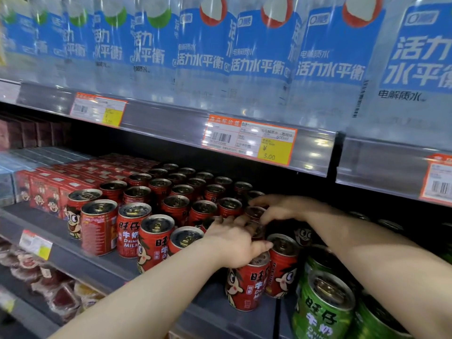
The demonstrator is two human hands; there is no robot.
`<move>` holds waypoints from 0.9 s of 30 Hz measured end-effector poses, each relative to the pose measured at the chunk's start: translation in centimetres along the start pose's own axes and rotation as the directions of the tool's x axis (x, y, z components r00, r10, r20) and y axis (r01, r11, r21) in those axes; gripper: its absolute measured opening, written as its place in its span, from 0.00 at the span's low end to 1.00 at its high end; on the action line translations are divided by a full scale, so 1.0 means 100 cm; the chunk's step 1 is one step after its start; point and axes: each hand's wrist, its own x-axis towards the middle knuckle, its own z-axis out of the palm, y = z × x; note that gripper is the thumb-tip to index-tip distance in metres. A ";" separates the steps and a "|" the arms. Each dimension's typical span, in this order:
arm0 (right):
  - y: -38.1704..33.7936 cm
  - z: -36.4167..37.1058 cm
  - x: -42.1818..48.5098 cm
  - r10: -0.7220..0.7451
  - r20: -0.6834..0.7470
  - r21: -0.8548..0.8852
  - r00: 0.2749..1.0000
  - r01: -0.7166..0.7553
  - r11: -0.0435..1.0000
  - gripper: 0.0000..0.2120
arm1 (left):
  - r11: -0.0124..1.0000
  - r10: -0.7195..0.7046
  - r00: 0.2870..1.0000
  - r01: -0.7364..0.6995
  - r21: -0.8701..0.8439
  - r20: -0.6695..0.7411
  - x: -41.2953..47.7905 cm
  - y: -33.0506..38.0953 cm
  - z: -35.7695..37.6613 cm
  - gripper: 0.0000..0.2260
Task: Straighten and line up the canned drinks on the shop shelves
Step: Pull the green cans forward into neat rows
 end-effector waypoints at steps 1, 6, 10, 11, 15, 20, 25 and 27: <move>0.000 -0.003 0.000 -0.008 0.018 0.014 1.000 0.008 1.000 0.30 | 1.000 -0.003 1.000 0.003 -0.002 0.003 0.000 0.000 0.000 0.31; 0.004 -0.011 0.014 -0.017 -0.242 0.179 0.970 0.062 0.982 0.15 | 1.000 -0.015 1.000 0.015 0.000 0.010 0.000 0.001 -0.001 0.31; 0.007 -0.005 0.031 -0.011 -0.407 0.115 0.913 0.063 0.991 0.19 | 1.000 -0.017 1.000 0.017 -0.003 0.017 -0.002 0.003 -0.002 0.30; 0.006 -0.003 0.034 0.002 -0.397 0.117 0.918 0.048 0.992 0.22 | 1.000 -0.019 1.000 0.019 -0.001 0.018 -0.002 0.003 -0.003 0.30; 0.001 0.004 0.047 0.023 -0.346 0.066 0.938 0.000 0.998 0.26 | 1.000 -0.026 0.999 0.026 0.015 0.019 -0.003 0.004 -0.002 0.30; -0.006 0.008 0.048 -0.005 -0.359 0.132 0.933 0.056 0.990 0.17 | 0.999 -0.033 0.999 0.033 0.007 0.016 -0.002 0.003 -0.002 0.30; -0.008 -0.005 0.017 0.042 -0.428 0.289 0.903 0.092 0.953 0.30 | 0.999 -0.039 0.999 0.039 -0.001 0.022 -0.002 0.003 -0.004 0.30; -0.009 -0.016 -0.007 0.069 -0.429 0.390 0.901 0.116 0.914 0.25 | 0.999 -0.042 0.999 0.042 0.001 0.030 -0.002 0.003 -0.004 0.30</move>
